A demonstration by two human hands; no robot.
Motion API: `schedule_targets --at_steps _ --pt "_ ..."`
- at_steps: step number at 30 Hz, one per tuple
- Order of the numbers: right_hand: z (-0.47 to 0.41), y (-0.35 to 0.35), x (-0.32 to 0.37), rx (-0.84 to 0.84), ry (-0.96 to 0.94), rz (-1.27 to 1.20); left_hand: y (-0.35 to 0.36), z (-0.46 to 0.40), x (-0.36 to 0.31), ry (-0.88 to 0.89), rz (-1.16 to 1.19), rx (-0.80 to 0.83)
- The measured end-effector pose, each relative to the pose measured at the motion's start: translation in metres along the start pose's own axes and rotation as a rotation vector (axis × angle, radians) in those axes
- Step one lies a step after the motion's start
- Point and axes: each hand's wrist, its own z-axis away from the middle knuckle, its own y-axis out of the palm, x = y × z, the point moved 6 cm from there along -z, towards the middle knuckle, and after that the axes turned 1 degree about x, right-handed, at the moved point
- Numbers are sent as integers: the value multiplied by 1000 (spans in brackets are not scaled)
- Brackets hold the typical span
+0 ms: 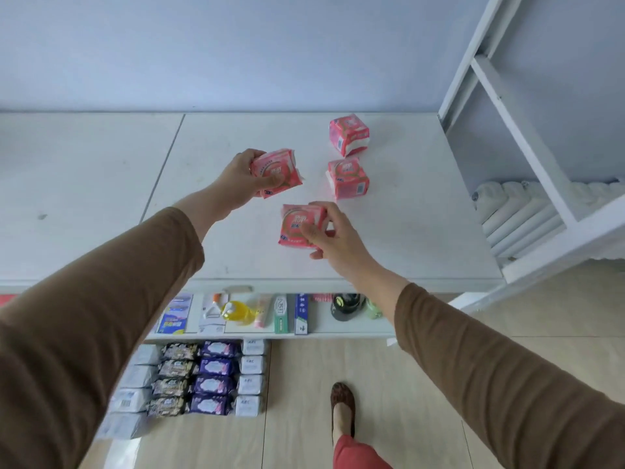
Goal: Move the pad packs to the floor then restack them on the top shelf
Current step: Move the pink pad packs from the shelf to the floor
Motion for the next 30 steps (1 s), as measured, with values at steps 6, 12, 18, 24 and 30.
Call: schedule_targets --at_steps 6,12,18,24,30 --pt "102 46 -17 -3 110 -160 -17 141 33 -15 107 165" --pt "190 83 -76 -52 224 -216 -5 249 104 -143 192 258" --pt "233 104 -160 -91 393 -293 32 296 202 -360 183 322" --pt "244 119 -274 -109 492 -185 77 305 318 -531 80 300" --pt "234 148 -399 -80 493 -49 128 273 454 -501 -329 335"
